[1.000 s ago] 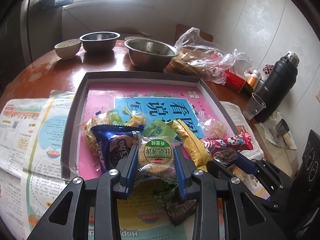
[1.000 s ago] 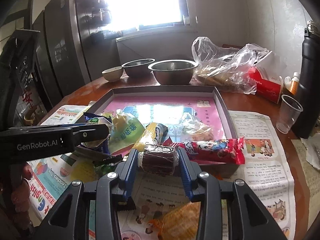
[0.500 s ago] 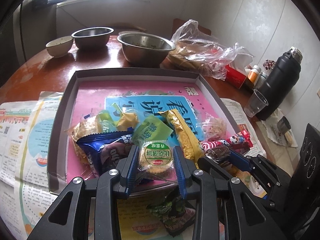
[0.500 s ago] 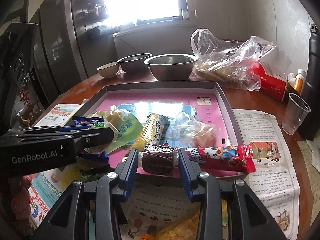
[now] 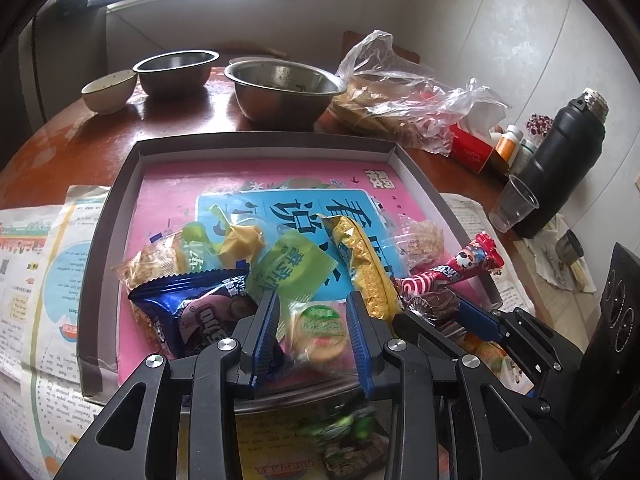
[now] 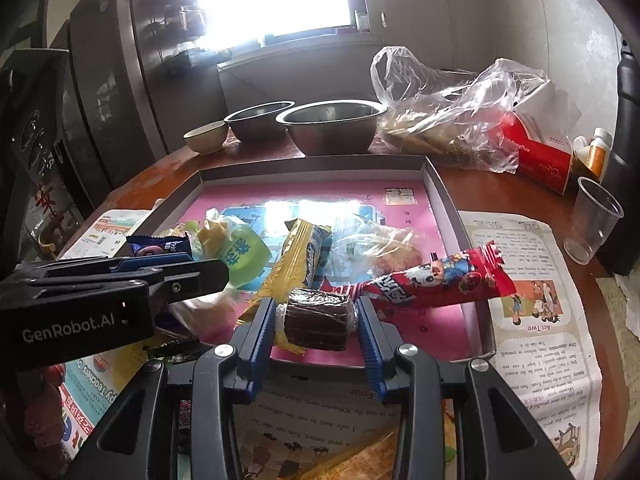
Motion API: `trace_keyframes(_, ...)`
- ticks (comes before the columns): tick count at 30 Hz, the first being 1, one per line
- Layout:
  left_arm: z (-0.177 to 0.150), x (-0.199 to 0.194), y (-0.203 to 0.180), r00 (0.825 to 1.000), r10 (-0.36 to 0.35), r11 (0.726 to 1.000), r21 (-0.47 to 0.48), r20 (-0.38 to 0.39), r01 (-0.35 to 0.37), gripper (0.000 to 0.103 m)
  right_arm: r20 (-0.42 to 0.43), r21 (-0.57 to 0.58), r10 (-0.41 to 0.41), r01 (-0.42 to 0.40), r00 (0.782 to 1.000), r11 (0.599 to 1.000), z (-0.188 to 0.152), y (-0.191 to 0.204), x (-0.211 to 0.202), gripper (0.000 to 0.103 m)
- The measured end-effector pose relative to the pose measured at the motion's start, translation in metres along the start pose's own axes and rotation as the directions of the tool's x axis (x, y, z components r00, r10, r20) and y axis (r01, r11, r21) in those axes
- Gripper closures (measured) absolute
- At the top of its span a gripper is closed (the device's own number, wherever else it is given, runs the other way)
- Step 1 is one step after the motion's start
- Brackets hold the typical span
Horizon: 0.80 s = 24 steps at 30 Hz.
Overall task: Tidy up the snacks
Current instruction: 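Lower the round cake and dark roll into the grey box with both tools, then open both tools to release the snacks in the box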
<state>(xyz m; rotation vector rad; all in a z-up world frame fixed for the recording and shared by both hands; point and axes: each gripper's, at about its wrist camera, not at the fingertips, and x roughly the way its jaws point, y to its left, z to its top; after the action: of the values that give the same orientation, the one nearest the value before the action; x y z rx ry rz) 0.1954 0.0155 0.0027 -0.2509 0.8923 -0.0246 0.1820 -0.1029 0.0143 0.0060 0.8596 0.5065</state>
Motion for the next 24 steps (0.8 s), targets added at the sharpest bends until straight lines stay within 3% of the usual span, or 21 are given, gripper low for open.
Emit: trace_keyframes(24,-0.001,0.005,-0.004,1.000,-0.014,1.000,-0.001,-0.016,0.014,0.068,0.013,0.023,-0.013,0.013,1.000,1.000,-0.003,-0.007,-0.012,0.062)
